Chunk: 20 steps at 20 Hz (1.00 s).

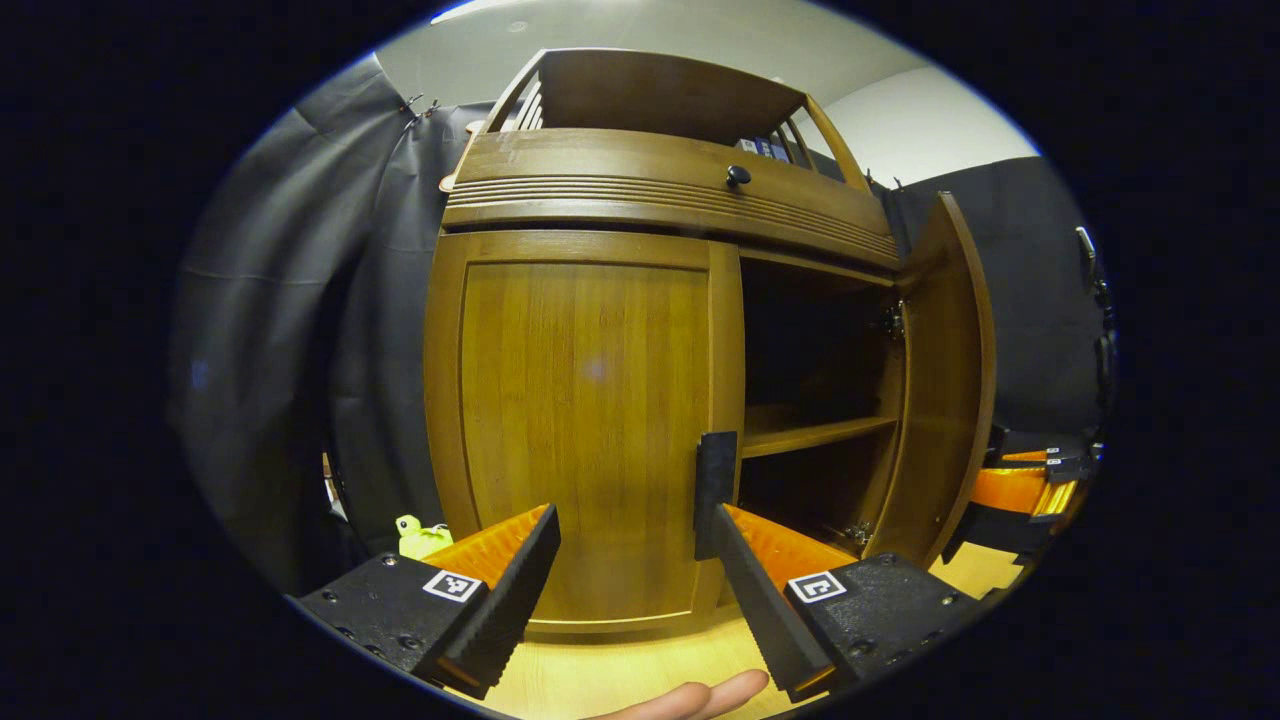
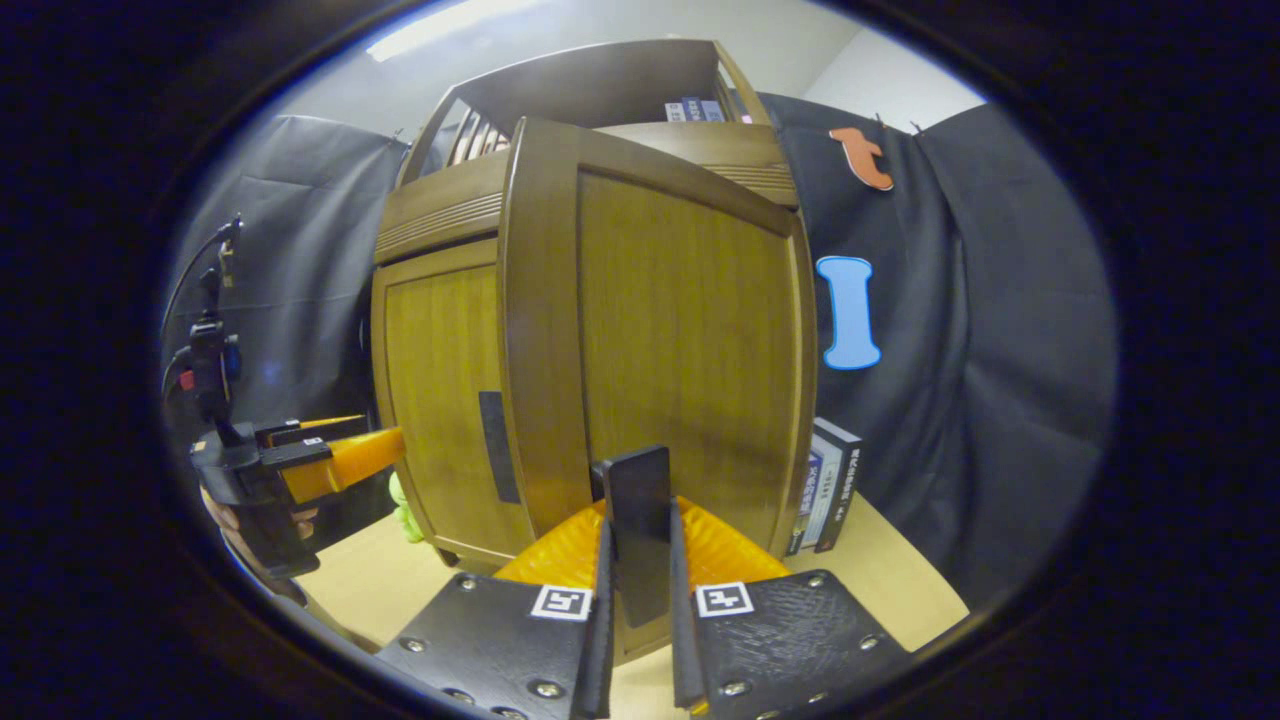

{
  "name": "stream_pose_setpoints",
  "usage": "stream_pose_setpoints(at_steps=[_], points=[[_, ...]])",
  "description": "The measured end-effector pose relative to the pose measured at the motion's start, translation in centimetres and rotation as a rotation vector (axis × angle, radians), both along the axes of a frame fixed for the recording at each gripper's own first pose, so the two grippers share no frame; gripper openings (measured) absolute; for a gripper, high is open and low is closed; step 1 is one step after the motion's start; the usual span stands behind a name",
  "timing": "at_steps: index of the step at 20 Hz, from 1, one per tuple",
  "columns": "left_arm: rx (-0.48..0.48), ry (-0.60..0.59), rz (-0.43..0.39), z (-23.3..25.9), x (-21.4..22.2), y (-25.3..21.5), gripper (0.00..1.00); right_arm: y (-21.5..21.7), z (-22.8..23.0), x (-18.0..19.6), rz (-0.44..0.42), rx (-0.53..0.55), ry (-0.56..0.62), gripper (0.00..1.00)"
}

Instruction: Open the right door of the double-door shoe cabinet with the right hand, and open the left door with the left hand.

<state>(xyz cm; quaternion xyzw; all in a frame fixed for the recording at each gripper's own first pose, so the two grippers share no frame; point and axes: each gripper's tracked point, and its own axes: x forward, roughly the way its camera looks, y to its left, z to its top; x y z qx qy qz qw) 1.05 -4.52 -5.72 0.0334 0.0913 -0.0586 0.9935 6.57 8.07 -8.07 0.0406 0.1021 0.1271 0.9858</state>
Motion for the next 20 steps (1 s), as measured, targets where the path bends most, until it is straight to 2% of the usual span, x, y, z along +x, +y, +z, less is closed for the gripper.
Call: stream_pose_setpoints(at_steps=[1, 2, 4, 5, 6, 8, 9, 11, 12, 13, 14, 15, 16, 17, 18, 20], points=[[-0.005, -0.001, -0.003, 0.1, 0.0, -0.1, 0.96, -0.7, -0.2, -0.3, -0.016, -0.020, 0.003, 0.25], [-0.010, 0.002, -0.006, 0.0, -0.1, -0.4, 0.92, -1.9, -0.5, -1.0, -0.030, -0.034, 0.010, 0.23], [-0.019, 0.008, -0.014, -0.1, -0.2, -1.0, 0.96, -2.9, -0.5, -1.2, -0.048, -0.005, 0.023, 0.24], [-0.016, 0.006, -0.019, -0.2, -0.3, -1.3, 0.96, -3.3, -0.5, -1.2, -0.049, 0.017, 0.028, 0.23], [-0.010, 0.006, -0.022, -0.4, -0.3, -1.6, 0.92, -3.7, -0.7, -1.3, -0.057, 0.029, 0.038, 0.23], [0.005, 0.009, -0.027, -0.8, -0.4, -2.2, 0.92, -4.8, -0.7, -1.4, -0.083, 0.023, 0.041, 0.23], [0.012, 0.012, -0.029, -1.0, -0.5, -2.4, 0.95, -5.6, -0.7, -1.4, -0.101, 0.012, 0.040, 0.23], [0.022, 0.017, -0.034, -1.7, -0.4, -3.1, 0.95, -7.7, -1.5, -1.1, -0.151, 0.000, 0.040, 0.23], [0.026, 0.019, -0.037, -1.9, -0.3, -3.3, 0.92, -8.7, -2.0, -1.2, -0.178, 0.003, 0.047, 0.23], [0.027, 0.021, -0.038, -2.1, -0.2, -3.5, 0.92, -10.2, -1.3, -1.7, -0.217, 0.017, 0.037, 0.05], [0.033, 0.026, -0.041, -2.5, -0.1, -3.7, 0.92, -11.8, -2.0, -1.1, -0.236, 0.002, 0.045, 0.02], [0.040, 0.031, -0.043, -2.8, 0.1, -3.9, 0.92, -13.2, -1.6, -0.9, -0.242, -0.022, 0.032, 0.02], [0.046, 0.036, -0.046, -3.0, 0.2, -4.0, 0.92, -13.9, -1.8, -0.6, -0.218, -0.011, 0.032, 0.01], [0.048, 0.038, -0.045, -3.2, 0.2, -4.1, 0.96, -14.3, -1.8, -0.3, -0.192, 0.000, 0.029, 0.01], [0.047, 0.041, -0.043, -3.5, 0.3, -4.2, 0.92, -15.0, -1.8, -0.2, -0.178, -0.006, 0.025, 0.01], [0.039, 0.048, -0.043, -3.7, 0.6, -4.3, 0.96, -16.4, -2.0, 0.3, -0.157, 0.004, 0.031, 0.01]])
